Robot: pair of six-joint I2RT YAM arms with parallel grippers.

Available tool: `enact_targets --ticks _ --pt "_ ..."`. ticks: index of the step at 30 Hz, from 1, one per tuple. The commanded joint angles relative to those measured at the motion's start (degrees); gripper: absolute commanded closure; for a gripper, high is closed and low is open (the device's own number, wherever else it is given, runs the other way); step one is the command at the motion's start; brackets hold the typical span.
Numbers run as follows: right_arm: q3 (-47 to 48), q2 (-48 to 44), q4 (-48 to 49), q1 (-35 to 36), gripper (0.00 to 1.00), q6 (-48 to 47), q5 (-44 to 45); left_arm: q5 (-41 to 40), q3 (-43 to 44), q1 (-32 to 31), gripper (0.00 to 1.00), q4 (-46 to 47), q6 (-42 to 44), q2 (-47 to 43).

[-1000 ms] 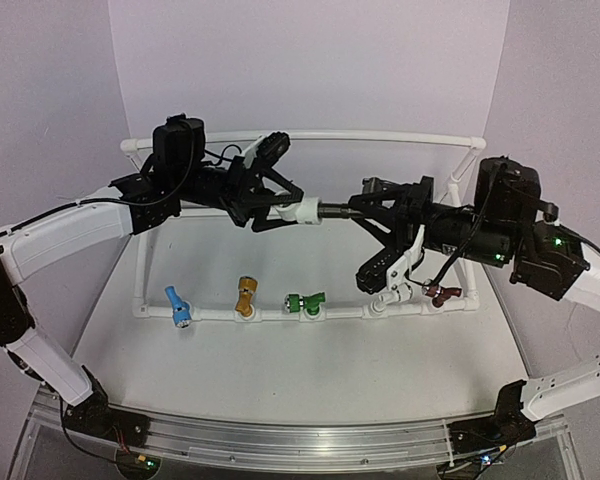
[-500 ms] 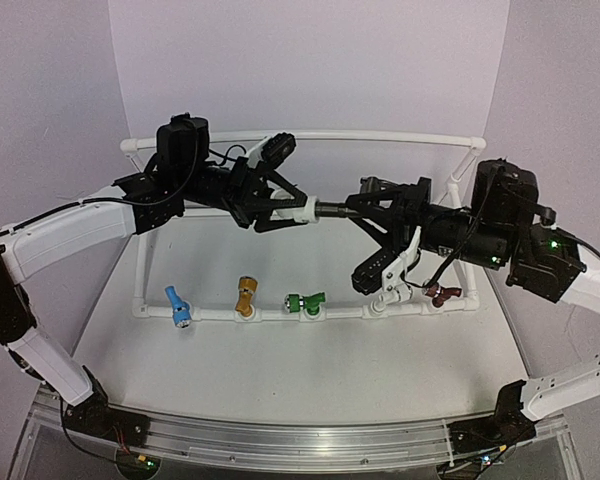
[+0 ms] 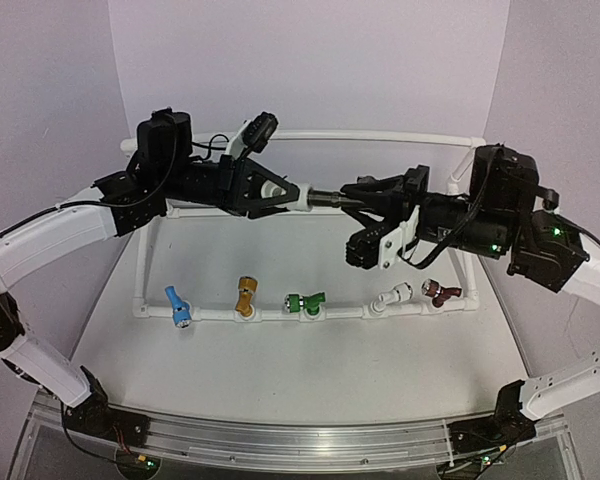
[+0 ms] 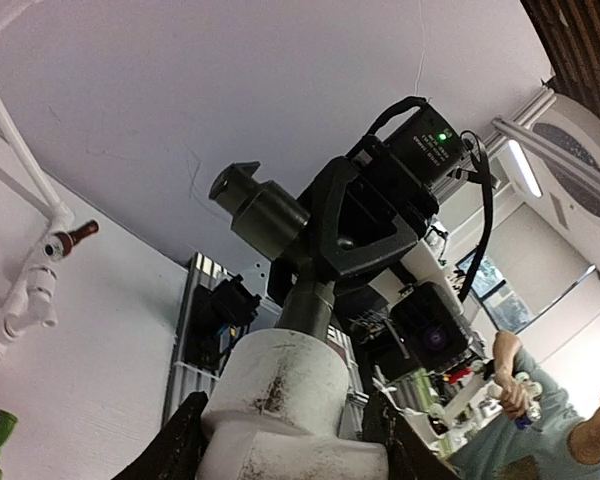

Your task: Install the water faucets

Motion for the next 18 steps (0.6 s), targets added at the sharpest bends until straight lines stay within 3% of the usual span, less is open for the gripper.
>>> enact_targets --ticks 1,10,18 --pt "8.43 1.74 -3.01 0.14 1.00 19.70 -1.59 -4.74 -0.20 -0.72 0.81 1.92 12.34 -5.34" --pt "17.53 6.08 -9.35 0.10 1.00 47.05 -7.09 -14.46 -2.09 -4.40 0.83 -0.64 31.92 -9.72" --pt "21.46 8.40 -12.28 -0.13 1.00 65.41 -13.22 -25.07 -7.63 -6.51 0.77 -2.09 52.65 -14.89"
